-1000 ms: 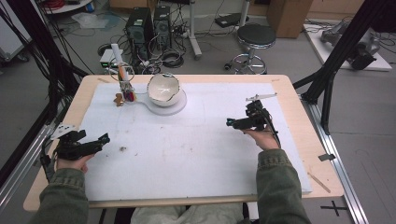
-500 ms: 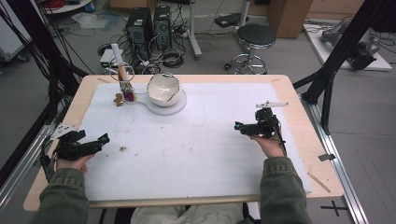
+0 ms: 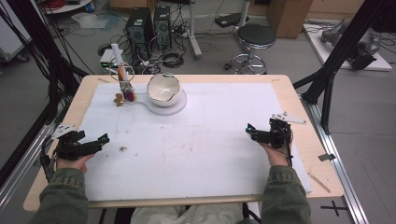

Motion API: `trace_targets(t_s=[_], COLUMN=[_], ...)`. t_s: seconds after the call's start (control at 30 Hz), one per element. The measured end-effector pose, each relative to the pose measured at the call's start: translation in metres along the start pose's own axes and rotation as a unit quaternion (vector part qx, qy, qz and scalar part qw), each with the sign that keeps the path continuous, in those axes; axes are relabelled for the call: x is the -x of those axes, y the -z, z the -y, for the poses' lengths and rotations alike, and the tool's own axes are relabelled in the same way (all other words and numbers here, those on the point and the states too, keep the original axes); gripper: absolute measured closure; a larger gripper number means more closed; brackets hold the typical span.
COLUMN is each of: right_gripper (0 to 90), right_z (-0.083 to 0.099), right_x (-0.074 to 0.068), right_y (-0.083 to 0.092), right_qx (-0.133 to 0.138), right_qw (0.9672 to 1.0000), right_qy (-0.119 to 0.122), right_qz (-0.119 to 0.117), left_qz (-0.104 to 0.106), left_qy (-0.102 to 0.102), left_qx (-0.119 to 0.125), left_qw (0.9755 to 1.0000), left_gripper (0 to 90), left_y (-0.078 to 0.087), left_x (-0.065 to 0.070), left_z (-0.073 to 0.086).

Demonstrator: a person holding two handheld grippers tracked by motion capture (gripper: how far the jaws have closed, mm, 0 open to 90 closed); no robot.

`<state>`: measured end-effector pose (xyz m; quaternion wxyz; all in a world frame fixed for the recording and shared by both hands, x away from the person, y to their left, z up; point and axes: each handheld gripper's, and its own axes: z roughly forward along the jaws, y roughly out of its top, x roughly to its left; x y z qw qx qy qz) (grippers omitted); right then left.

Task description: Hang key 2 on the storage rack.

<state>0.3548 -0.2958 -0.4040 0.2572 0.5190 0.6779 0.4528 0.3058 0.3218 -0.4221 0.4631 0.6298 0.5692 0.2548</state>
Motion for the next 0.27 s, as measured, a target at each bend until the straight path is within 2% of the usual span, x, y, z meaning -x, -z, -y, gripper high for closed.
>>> trace_targets(t_s=[0.17, 0.27], right_gripper=[0.7, 0.7], right_z=[0.0041, 0.0057], right_x=[0.0058, 0.0052], right_y=[0.0082, 0.0081], right_qx=[0.033, 0.032], right_qw=[0.9990, 0.9990], right_qy=[-0.020, -0.012], right_qz=[0.022, 0.029], left_qz=[0.004, 0.004], left_qy=[-0.001, -0.001], left_qx=[-0.002, -0.003], left_qw=[1.0000, 1.0000], left_gripper=[1.6, 1.7], left_y=[-0.0026, -0.0032], left_x=[0.0017, 0.0015], left_z=[0.0000, -0.0001])
